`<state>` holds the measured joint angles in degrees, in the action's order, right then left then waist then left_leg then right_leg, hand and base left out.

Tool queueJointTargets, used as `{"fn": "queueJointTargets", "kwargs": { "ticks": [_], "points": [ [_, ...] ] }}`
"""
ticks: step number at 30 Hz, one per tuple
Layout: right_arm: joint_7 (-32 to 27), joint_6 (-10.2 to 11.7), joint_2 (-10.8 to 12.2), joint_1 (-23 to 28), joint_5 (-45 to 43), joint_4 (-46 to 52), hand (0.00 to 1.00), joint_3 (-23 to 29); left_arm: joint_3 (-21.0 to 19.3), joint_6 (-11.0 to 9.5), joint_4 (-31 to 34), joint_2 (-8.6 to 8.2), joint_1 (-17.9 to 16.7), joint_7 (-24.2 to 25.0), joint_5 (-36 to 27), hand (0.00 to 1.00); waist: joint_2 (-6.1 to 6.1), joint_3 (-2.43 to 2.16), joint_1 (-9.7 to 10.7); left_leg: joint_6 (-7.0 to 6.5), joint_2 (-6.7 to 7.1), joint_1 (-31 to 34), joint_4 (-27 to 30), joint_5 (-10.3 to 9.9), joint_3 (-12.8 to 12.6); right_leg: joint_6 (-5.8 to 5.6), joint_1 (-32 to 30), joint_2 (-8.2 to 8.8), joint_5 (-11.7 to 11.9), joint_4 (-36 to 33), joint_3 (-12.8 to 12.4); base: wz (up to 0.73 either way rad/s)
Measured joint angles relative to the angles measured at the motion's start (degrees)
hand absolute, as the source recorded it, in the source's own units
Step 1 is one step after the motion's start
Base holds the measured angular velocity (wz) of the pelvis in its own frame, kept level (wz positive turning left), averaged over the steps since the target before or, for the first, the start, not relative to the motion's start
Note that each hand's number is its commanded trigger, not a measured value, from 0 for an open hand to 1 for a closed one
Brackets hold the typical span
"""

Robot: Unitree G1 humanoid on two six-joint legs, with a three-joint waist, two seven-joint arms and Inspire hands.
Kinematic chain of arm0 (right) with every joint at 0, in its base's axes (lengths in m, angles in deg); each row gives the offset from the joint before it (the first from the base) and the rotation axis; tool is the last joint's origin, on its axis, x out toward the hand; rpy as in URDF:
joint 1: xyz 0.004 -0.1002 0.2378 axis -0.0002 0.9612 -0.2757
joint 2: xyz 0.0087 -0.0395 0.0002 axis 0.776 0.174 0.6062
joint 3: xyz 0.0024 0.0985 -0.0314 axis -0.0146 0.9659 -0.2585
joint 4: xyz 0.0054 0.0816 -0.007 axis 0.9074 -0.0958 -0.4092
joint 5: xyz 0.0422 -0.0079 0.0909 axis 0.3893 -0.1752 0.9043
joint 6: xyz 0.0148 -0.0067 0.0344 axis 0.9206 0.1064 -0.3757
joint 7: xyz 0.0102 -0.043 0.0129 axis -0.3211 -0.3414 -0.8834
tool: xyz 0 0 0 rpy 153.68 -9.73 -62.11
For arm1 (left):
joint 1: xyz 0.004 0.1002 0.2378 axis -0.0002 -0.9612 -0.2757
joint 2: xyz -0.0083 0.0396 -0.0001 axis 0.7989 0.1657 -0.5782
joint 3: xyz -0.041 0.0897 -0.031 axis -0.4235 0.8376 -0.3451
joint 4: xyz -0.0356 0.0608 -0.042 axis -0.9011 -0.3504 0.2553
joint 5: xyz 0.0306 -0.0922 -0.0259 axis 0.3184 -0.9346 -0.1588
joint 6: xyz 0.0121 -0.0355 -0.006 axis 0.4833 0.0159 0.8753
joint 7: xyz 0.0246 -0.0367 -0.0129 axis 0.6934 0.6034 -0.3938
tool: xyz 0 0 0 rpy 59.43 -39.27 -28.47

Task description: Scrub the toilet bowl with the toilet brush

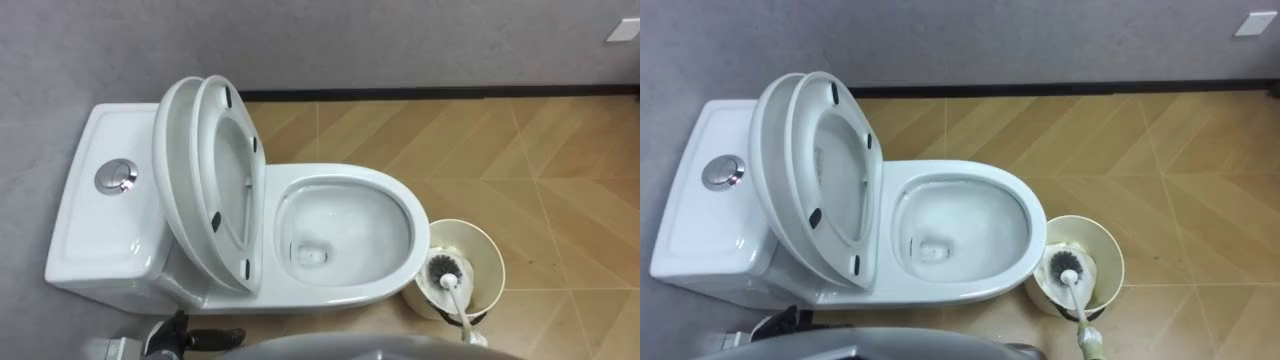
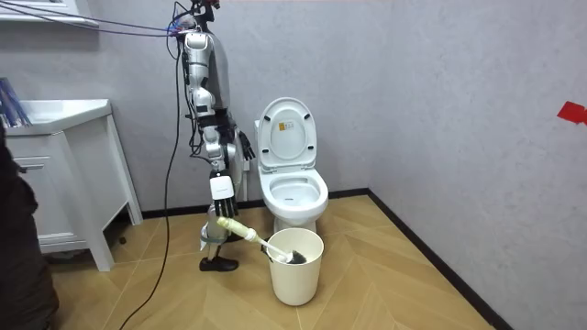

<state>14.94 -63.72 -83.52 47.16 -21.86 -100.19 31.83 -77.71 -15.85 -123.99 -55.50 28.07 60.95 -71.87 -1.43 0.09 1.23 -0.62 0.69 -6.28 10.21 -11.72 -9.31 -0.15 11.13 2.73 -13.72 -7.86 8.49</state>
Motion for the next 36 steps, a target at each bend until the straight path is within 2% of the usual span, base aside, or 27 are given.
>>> {"fn": "queueJointTargets", "kwargs": {
  "ticks": [7, 12, 17, 20, 22, 26, 28, 36],
  "points": [
    [0.0, -2.0, 0.1, 0.5, -4.2, 0.7, 0.00, -0.1, 0.0, 0.5, 0.0, 0.02, -0.1, -0.1, -0.4, 0.00, -0.02, -0.03, -0.1, -0.02, 0.06, -0.3, -0.4, 0.0, 0.1, 0.00, 0.1, -0.01, 0.0, 0.0, -0.1, 0.00],
    [-1.1, -2.3, 0.1, 1.0, -4.9, 1.9, 0.00, 0.0, 0.7, 0.5, 0.1, 0.04, -0.1, -0.4, -0.9, 0.00, 0.04, -0.01, 0.0, -0.03, 0.09, -0.3, -0.4, 0.0, 0.0, 0.00, 0.0, -0.01, 0.0, 0.0, -0.3, 0.00],
    [-4.2, -2.1, 0.1, 1.4, -4.2, 7.4, 0.00, 0.0, 2.4, 0.5, 0.2, 0.04, 0.3, -1.3, -2.5, 0.00, 0.50, 0.01, -0.1, -0.05, 0.06, -0.2, -0.7, 0.0, -0.1, -0.04, -0.3, -0.05, 0.0, 0.0, -0.5, -0.02],
    [-5.6, -0.1, 0.1, 1.0, -1.7, 11.2, 0.00, 0.0, 2.5, 0.3, 0.3, 0.05, 0.3, -1.7, -2.3, 0.00, 0.52, 0.00, -0.1, -0.05, 0.04, 0.0, -0.7, 0.0, -0.1, -0.03, -0.4, -0.10, 0.0, 0.1, -0.5, 0.00],
    [-6.2, 1.8, 0.2, 0.1, 0.7, 12.9, 0.00, -0.1, 3.0, -0.4, 0.3, 0.14, 0.4, -1.8, -2.2, 0.00, 0.36, -0.18, -0.1, -0.05, 0.05, 0.4, -0.7, 0.0, -0.1, -0.02, -0.8, -0.09, 0.0, 0.0, -0.5, 0.00],
    [-6.3, 3.8, 1.0, 0.0, 0.5, 16.2, 0.00, -0.1, 3.1, -1.0, 0.2, 0.18, 0.5, -1.8, -2.1, 0.00, 0.45, -0.24, -0.3, -0.05, 0.05, 0.6, -0.6, 0.0, -0.1, 0.00, -1.2, -0.07, 0.0, -0.3, -0.5, 0.00],
    [-6.8, 5.5, 1.0, -0.3, 0.6, 16.5, 0.00, -1.8, 3.4, -1.7, 0.2, 0.33, 0.5, -2.0, -2.1, 0.00, 0.48, -0.23, -0.4, -0.05, 0.04, 0.5, -0.6, 0.0, 0.0, 0.01, -1.2, -0.07, 0.0, -0.4, -0.5, 0.00],
    [-7.9, 7.1, 1.0, -0.3, 0.7, 21.7, 0.00, -3.1, 4.5, -3.1, 0.0, 0.37, 0.6, -3.0, -2.2, 0.00, 0.53, 0.03, -1.1, -0.19, -0.07, 1.6, 0.1, -0.1, 0.0, 0.01, -2.1, -0.06, 0.0, -1.1, -0.5, -0.02]
  ]
}}
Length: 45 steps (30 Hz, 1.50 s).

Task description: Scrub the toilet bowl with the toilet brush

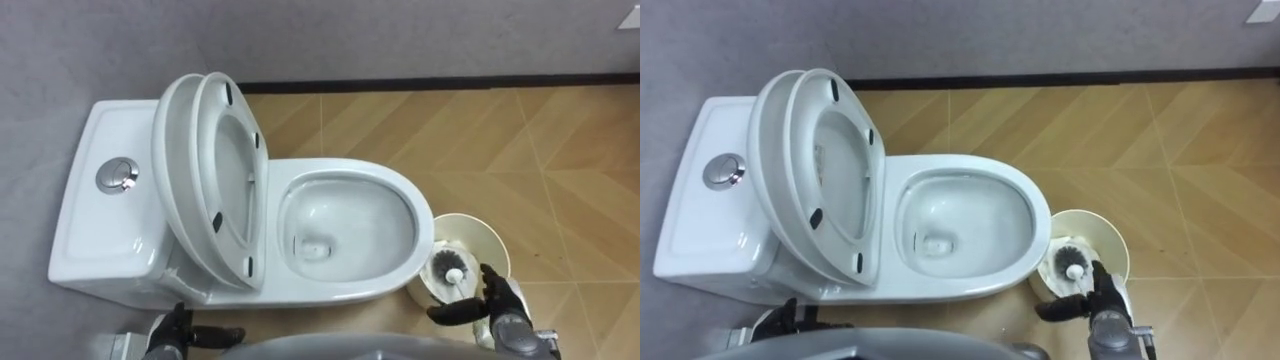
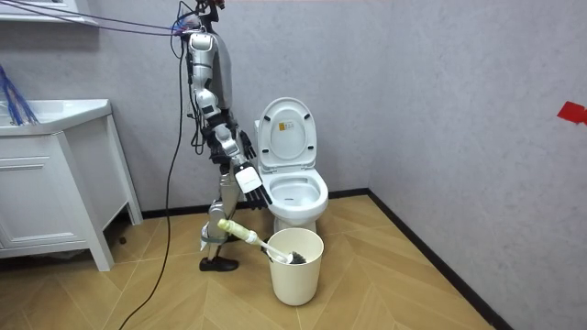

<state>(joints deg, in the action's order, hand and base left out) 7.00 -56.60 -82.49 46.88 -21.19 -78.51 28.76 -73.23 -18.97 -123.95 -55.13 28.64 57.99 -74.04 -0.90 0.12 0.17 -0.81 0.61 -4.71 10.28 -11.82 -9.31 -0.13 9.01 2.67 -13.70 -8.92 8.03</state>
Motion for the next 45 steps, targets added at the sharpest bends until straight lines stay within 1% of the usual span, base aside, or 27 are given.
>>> {"fn": "queueJointTargets", "kwargs": {
  "ticks": [3, 7, 11, 14, 16, 18, 20, 21, 25, 26, 27, 28, 29, 30, 32, 33, 35, 37, 38, 41, 45],
  "points": [
    [-0.3, 0.2, 0.0, 0.1, -0.2, 3.8, 0.00, -0.4, 0.0, -0.2, 0.1, 0.00, -0.2, 0.1, 0.0, 0.00, 0.01, 0.00, -0.1, -0.02, -0.04, 0.1, 0.0, 0.0, 0.0, 0.00, 0.0, -0.02, 0.0, -0.1, 0.0, 0.00],
    [-1.3, 2.2, 0.0, -0.2, -0.2, 6.1, 0.00, -1.3, 0.0, -0.3, 0.1, 0.18, -0.2, 0.4, 0.0, 0.00, -0.21, -0.05, -0.2, -0.02, -0.01, 0.1, 0.1, 0.0, 0.0, 0.00, 0.1, -0.02, 0.0, -0.1, 0.0, 0.00],
    [-1.7, 2.4, 0.1, -0.1, -0.1, 5.9, 0.00, -1.5, 0.0, -0.3, 0.1, 0.29, -0.2, 0.4, 0.0, 0.00, -0.32, -0.06, -0.2, -0.03, 0.08, 0.1, 0.2, 0.0, 0.3, -0.01, 0.0, 0.07, 0.0, -0.1, 0.1, 0.02],
    [-3.4, 2.4, 0.0, -0.1, -0.1, 5.5, 0.00, -1.5, 0.0, -0.3, 0.1, 0.48, -0.1, 0.2, 0.1, 0.00, -0.47, -0.06, -0.4, -0.03, 0.10, 0.3, 0.2, 0.0, 0.2, -0.02, 0.0, 0.11, 0.0, -0.1, 0.7, 0.04],
    [-5.7, 2.5, 0.0, -0.6, -0.4, 4.0, 0.00, -1.5, 0.0, -0.3, 0.1, 0.74, -0.1, 0.1, 0.2, 0.00, -0.69, -0.07, -0.4, -0.03, 0.08, 1.1, 0.7, 0.0, 0.4, -0.02, -0.2, 0.17, 0.0, -0.1, 1.6, 0.09],
    [-7.3, 2.5, -0.1, -2.2, -0.4, 0.6, 0.00, -1.4, 0.0, -0.3, 0.1, 1.00, 0.1, -0.1, 0.4, 0.00, -0.88, -0.12, -0.3, -0.03, 0.02, 2.1, 1.3, 0.0, 0.6, -0.02, -1.2, 0.18, 0.0, -0.6, 1.7, 0.08],
    [-8.5, 2.3, -0.2, -3.2, -0.4, -1.1, 0.00, -1.4, 0.0, -0.3, 0.1, 1.24, 0.3, -0.1, 0.7, 0.00, -0.78, -0.19, -0.3, -0.19, -0.03, 3.3, 1.7, 0.1, 0.7, -0.01, -2.5, 0.19, 0.0, -1.1, 1.8, 0.05],
    [-9.2, 2.3, -0.3, -3.8, -0.2, -2.0, 0.00, -1.4, 0.2, -0.3, 0.1, 1.43, 0.3, -0.2, 0.7, 0.00, -0.90, -0.14, -0.3, -0.21, -0.06, 4.5, 2.3, 0.1, 0.8, -0.01, -3.4, 0.25, 0.0, -1.5, 1.8, 0.06],
    [-11.1, 2.2, -0.5, -6.4, -0.1, -7.8, 0.00, -1.4, 1.5, -0.3, -0.2, 2.55, 1.9, -0.3, 0.6, 0.00, -0.89, -0.19, -0.5, -0.59, -0.04, 8.3, 3.7, 0.3, 1.8, 0.08, -6.3, 0.41, 0.1, -2.6, 3.1, 0.16],
    [-11.4, 2.2, -0.5, -7.0, -0.1, -8.5, 0.00, -1.4, 1.8, -0.3, -0.2, 2.63, 1.9, -0.3, 0.6, 0.00, -0.81, 0.00, -0.5, -0.62, -0.03, 8.9, 4.1, 0.4, 2.0, 0.09, -6.8, 0.43, 0.1, -2.9, 3.2, 0.07],
    [-11.9, 2.2, -0.8, -8.1, -0.1, -9.5, 0.00, -1.3, 2.3, -0.3, -0.2, 2.79, 2.0, -0.3, 0.6, 0.00, -0.51, 0.10, -0.4, -0.68, -0.04, 10.3, 4.9, 0.4, 2.3, 0.10, -7.9, 0.43, 0.2, -3.2, 3.3, 0.10],
    [-12.7, 2.2, -1.4, -9.4, 0.4, -11.0, 0.00, -1.3, 2.5, -0.3, -0.2, 2.92, 2.6, -0.3, 0.6, 0.00, -0.13, 0.33, -0.4, -0.79, -0.04, 11.8, 5.6, 0.4, 2.9, 0.10, -9.1, 0.48, 0.2, -3.9, 3.7, 0.15],
    [-13.1, 2.3, -1.7, -10.0, 0.8, -11.8, 0.00, -1.3, 2.5, -0.3, -0.1, 2.96, 2.8, -0.3, 0.6, 0.00, 0.03, 0.34, -0.3, -0.92, 0.02, 12.6, 6.0, 0.5, 3.2, 0.06, -9.7, 0.51, 0.3, -3.9, 3.9, 0.23],
    [-13.9, 2.3, -2.4, -11.1, 1.9, -13.3, 0.00, -1.3, 2.7, -0.3, -0.1, 3.06, 3.8, -0.3, 0.6, 0.00, 0.31, 0.30, -0.4, -1.05, -0.03, 14.4, 6.7, 0.5, 3.5, 0.11, -11.0, 0.50, 0.5, -4.0, 4.6, 0.18],
    [-14.8, 2.2, -3.2, -13.0, 2.4, -15.1, 0.00, -1.3, 3.4, -0.4, -0.1, 3.33, 4.7, -0.3, 0.6, 0.00, 0.50, 0.36, -0.5, -1.17, -0.23, 16.8, 7.8, 0.6, 3.6, 0.15, -13.4, 0.47, 0.5, -5.3, 4.7, 0.09],
    [-15.3, 2.3, -3.7, -14.2, 3.0, -15.4, 0.00, -1.3, 3.8, -0.4, -0.2, 3.48, 5.3, -0.3, 0.6, 0.00, 0.66, 0.47, -0.4, -1.27, -0.24, 18.3, 8.4, 0.7, 3.9, 0.16, -14.9, 0.48, 0.5, -6.0, 4.8, 0.09],
    [-16.5, 2.3, -4.5, -16.0, 4.9, -16.8, 0.00, -1.2, 4.5, -0.4, -0.2, 3.54, 6.1, -0.9, 0.6, 0.00, 0.78, 0.54, -0.5, -1.41, -0.28, 20.8, 9.4, 0.9, 4.3, 0.18, -17.3, 0.50, 0.5, -7.0, 4.9, 0.09],
    [-18.4, 2.2, -5.1, -18.6, 6.2, -17.7, 0.00, 0.9, 5.3, -0.3, -0.4, 3.52, 7.4, -1.7, 0.5, 0.00, 0.82, 0.63, -0.6, -1.68, -0.29, 24.2, 10.3, 1.3, 4.6, 0.19, -20.9, 0.74, 0.5, -8.6, 5.0, 0.04],
    [-19.0, 2.2, -5.2, -19.2, 6.5, -18.1, 0.00, 1.0, 5.8, -0.3, -0.4, 3.53, 7.8, -2.1, 0.5, 0.00, 0.89, 0.78, -0.6, -1.76, -0.27, 24.9, 10.6, 1.3, 4.6, 0.19, -21.6, 0.83, 0.5, -9.1, 5.0, 0.00],
    [-21.0, 2.0, -6.2, -21.5, 8.0, -19.2, 0.00, 0.9, 9.3, 0.0, -0.3, 3.53, 10.1, -3.6, 0.6, 0.00, 1.37, 1.32, -0.7, -2.36, -0.12, 28.9, 11.8, 1.7, 4.9, 0.17, -25.9, 1.45, 0.5, -11.4, 5.4, 0.05],
    [-21.2, 1.0, -7.0, -22.4, 11.1, -20.1, 0.00, 0.7, 12.3, 0.2, -0.3, 3.51, 12.8, -4.0, 0.6, 0.00, 1.57, 1.58, -0.6, -3.00, 0.27, 32.6, 12.2, 2.7, 5.3, -0.04, -30.2, 2.54, 0.4, -14.0, 6.1, 0.10]
  ]
}}
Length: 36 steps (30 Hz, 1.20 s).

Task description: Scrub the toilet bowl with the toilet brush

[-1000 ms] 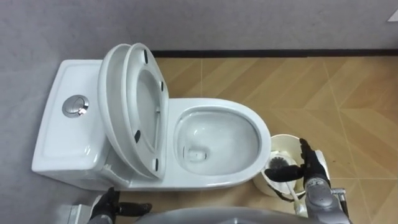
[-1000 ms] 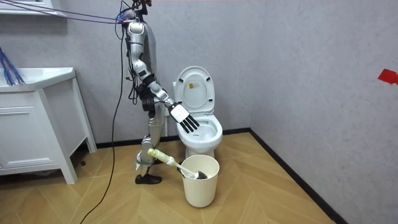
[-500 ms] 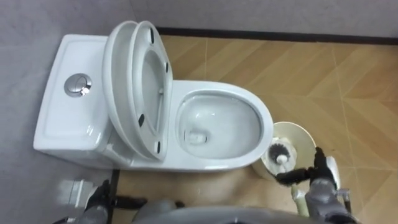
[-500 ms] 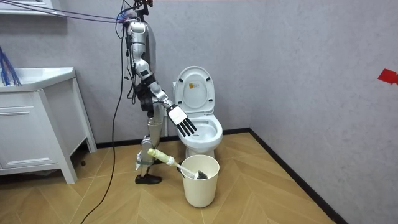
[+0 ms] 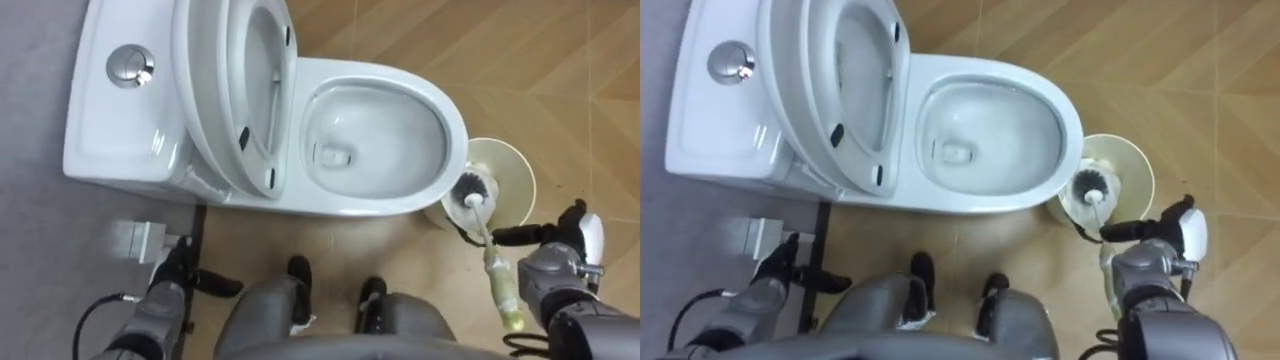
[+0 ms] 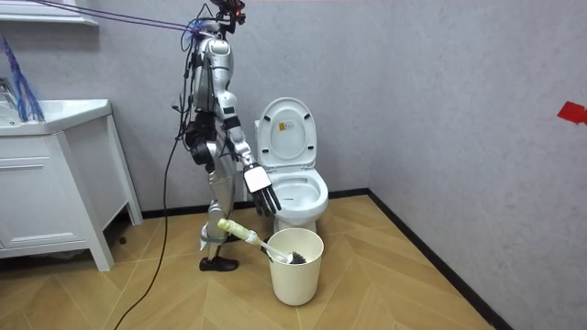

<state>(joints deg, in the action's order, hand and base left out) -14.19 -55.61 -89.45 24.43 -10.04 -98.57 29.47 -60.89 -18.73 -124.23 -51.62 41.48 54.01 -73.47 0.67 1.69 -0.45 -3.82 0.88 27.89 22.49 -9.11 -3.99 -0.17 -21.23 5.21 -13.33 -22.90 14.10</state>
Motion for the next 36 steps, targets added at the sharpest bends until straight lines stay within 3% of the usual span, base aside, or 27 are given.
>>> {"fn": "queueJointTargets", "kwargs": {
  "ticks": [3, 8, 11, 18, 25, 32, 36],
  "points": [
    [0.6, -0.5, -1.1, -0.4, 2.6, -1.1, 0.00, -2.2, 2.5, 0.0, 0.0, 0.12, 1.5, -0.1, -1.2, 0.00, -0.12, 0.22, 0.0, -0.38, 0.69, 2.2, 0.0, 0.6, -0.1, -0.23, -3.2, 0.85, -0.2, -2.1, -0.3, 0.00],
    [2.0, -0.9, -2.4, -1.0, 5.2, -1.2, 0.00, -2.3, 3.1, 0.0, 1.1, 0.32, 2.4, -0.1, -2.6, 0.00, -0.18, 0.35, -0.1, -0.71, 0.72, 6.8, 1.4, 1.0, -0.5, -0.24, -8.2, 0.95, -0.2, -3.9, -1.4, -0.04],
    [3.5, -2.4, -2.8, -1.9, 5.4, -1.4, 0.00, -2.4, 3.5, 0.0, 2.2, 0.60, 2.7, -0.2, -2.5, 0.00, -0.17, 0.38, -0.2, -0.83, 0.70, 9.6, 2.4, 1.2, -0.9, -0.19, -11.8, 1.28, -0.3, -6.0, -1.8, -0.06],
    [5.7, -4.3, -3.8, -3.5, 7.6, -2.0, 0.00, -6.2, 5.2, 0.7, 7.2, 0.60, 3.3, -1.0, -3.3, 0.00, 0.88, 0.89, -1.7, -0.99, 0.46, 15.8, 5.2, 1.5, -1.1, 0.06, -18.1, 1.44, -0.3, -9.0, -2.3, 0.00],
    [8.0, -5.5, -4.5, -4.0, 11.2, -2.2, 0.00, -8.9, 8.7, 1.4, 10.0, 1.45, 4.2, -1.2, -6.8, 0.00, 0.97, 0.89, -1.8, -0.97, 0.67, 21.0, 8.3, 1.6, -1.1, 0.88, -24.1, 2.31, -1.6, -13.9, -2.7, 0.02],
    [9.5, -6.7, -4.6, -5.4, 11.4, -1.4, 0.00, -9.0, 9.1, 1.6, 11.9, 2.42, 5.6, -1.2, -9.3, 0.00, 1.13, 0.87, -1.7, -0.70, 0.73, 25.6, 11.5, 1.6, -1.2, 1.54, -29.4, 2.90, -3.2, -18.8, -3.2, 0.04],
    [9.5, -6.6, -6.0, -6.7, 11.6, -1.0, 0.00, -11.3, 9.6, 1.6, 13.1, 2.49, 6.1, -1.7, -10.2, 0.00, 1.45, 0.82, -1.9, -0.63, 0.82, 29.6, 14.3, 1.6, -1.2, 2.01, -33.5, 3.67, -4.2, -22.3, -3.0, 0.09]
  ]
}}
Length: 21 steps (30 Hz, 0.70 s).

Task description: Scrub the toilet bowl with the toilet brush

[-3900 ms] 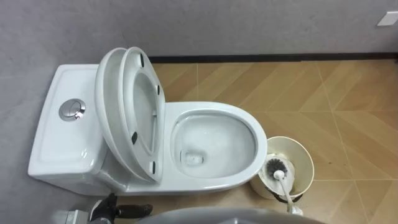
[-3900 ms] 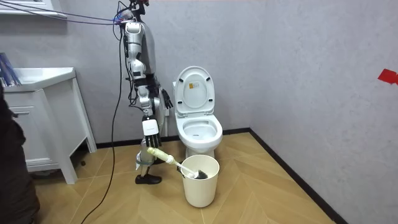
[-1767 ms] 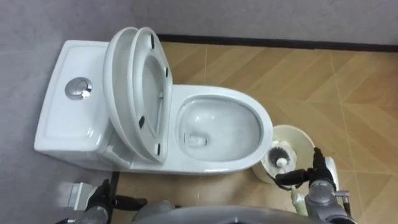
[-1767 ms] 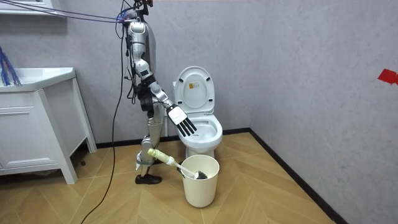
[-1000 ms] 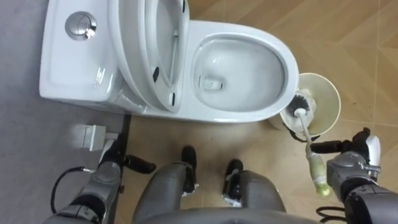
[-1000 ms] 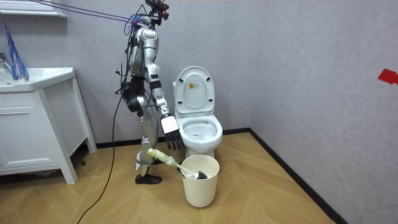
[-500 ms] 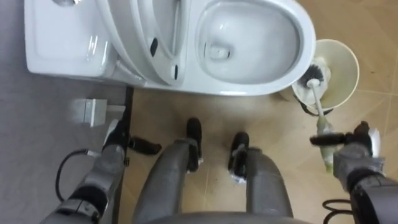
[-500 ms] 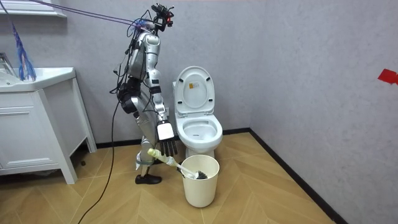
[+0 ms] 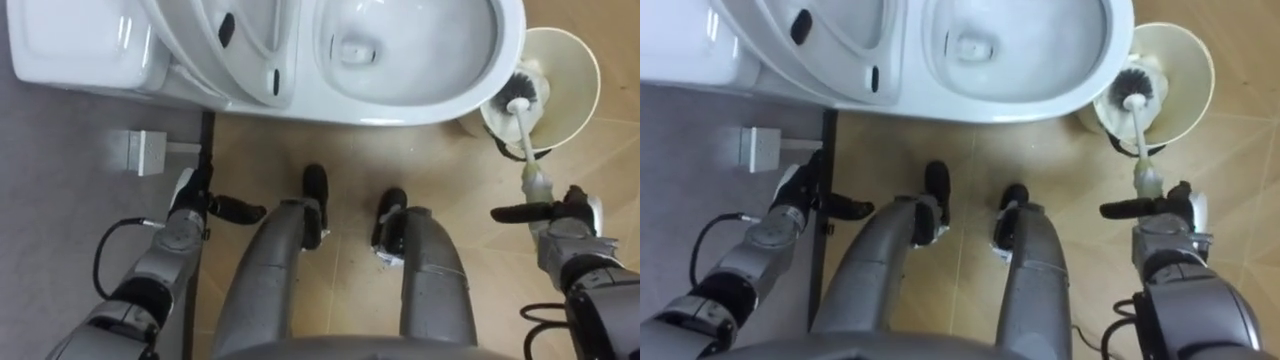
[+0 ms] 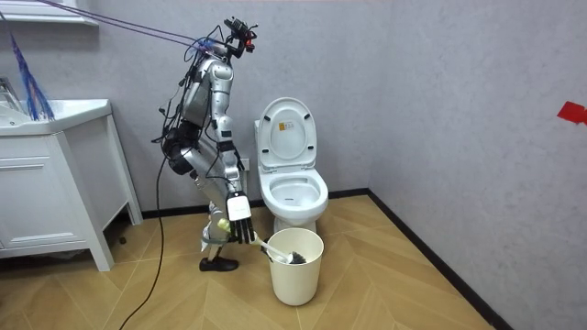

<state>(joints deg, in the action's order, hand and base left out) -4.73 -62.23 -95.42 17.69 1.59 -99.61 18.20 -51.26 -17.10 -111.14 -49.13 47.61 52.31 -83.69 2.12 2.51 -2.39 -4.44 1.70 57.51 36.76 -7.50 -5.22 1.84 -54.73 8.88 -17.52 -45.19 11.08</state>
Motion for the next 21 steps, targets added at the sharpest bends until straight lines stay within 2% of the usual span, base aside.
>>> {"fn": "queueJointTargets", "kwargs": {
  "ticks": [3, 4, 7, 12, 16, 20, 21],
  "points": [
    [-0.2, 0.5, -1.0, -0.1, 0.0, 0.1, 0.00, -0.9, 1.5, 0.0, 0.5, 0.08, 0.7, -0.9, 0.0, 0.00, 0.42, 0.12, -1.0, 0.14, -0.04, 1.7, 1.3, -0.2, 0.1, 0.27, -1.7, 0.12, -0.6, -1.7, -0.1, 0.06],
    [-0.3, 0.5, -1.6, -0.3, 0.0, 0.3, 0.00, -2.1, 1.9, 0.0, 1.0, 0.12, 1.0, -1.2, -0.1, 0.00, 0.91, 0.07, -1.3, 0.17, -0.09, 2.7, 1.6, -0.2, 0.2, 0.44, -2.6, 0.08, -0.7, -2.0, 0.1, 0.00],
    [-0.4, 0.4, -2.4, -1.6, 0.1, 0.3, 0.00, -4.2, 2.6, 0.0, 1.3, 0.37, 1.6, -1.6, -0.9, 0.00, 1.69, 0.29, -1.4, 0.32, -0.10, 5.0, 3.1, -0.3, 0.3, 0.74, -4.8, 0.23, -0.9, -3.9, 0.1, 0.04],
    [-0.1, 0.4, -2.7, -2.3, 0.9, -0.1, 0.00, -4.9, 3.3, 0.0, 3.4, 1.21, 1.6, -1.5, -1.0, 0.00, 1.85, 0.30, -1.4, 0.64, 0.10, 7.7, 5.4, -0.6, 0.6, 1.35, -7.6, 1.09, -2.3, -7.2, 0.1, 0.11],
    [1.4, 0.2, -3.1, -2.2, 1.8, -0.2, 0.00, -4.8, 2.7, 0.0, 3.8, 2.17, 1.6, -1.5, -0.9, 0.00, 1.86, 0.31, -1.6, 1.09, 0.02, 9.0, 6.8, -0.9, 0.7, 1.98, -8.5, 1.00, -2.9, -8.5, 0.5, 0.04],
    [1.8, -0.1, -3.7, -2.3, 1.9, -0.6, 0.01, -4.6, 2.7, 0.0, 4.3, 2.36, 1.7, -1.5, -1.0, 0.00, 1.87, 0.31, -2.2, 1.35, 0.00, 9.6, 7.1, -1.0, 0.7, 2.22, -9.3, 1.15, -3.0, -9.0, 0.5, 0.01],
    [1.8, -0.2, -3.7, -2.3, 1.9, -0.6, 0.58, -4.5, 2.7, 0.0, 4.3, 2.44, 1.7, -1.5, -1.0, 0.00, 1.87, 0.31, -2.1, 1.40, 0.02, 10.0, 7.4, -1.1, 0.7, 2.35, -9.7, 1.26, -3.1, -9.4, 0.6, 0.04]
  ]
}}
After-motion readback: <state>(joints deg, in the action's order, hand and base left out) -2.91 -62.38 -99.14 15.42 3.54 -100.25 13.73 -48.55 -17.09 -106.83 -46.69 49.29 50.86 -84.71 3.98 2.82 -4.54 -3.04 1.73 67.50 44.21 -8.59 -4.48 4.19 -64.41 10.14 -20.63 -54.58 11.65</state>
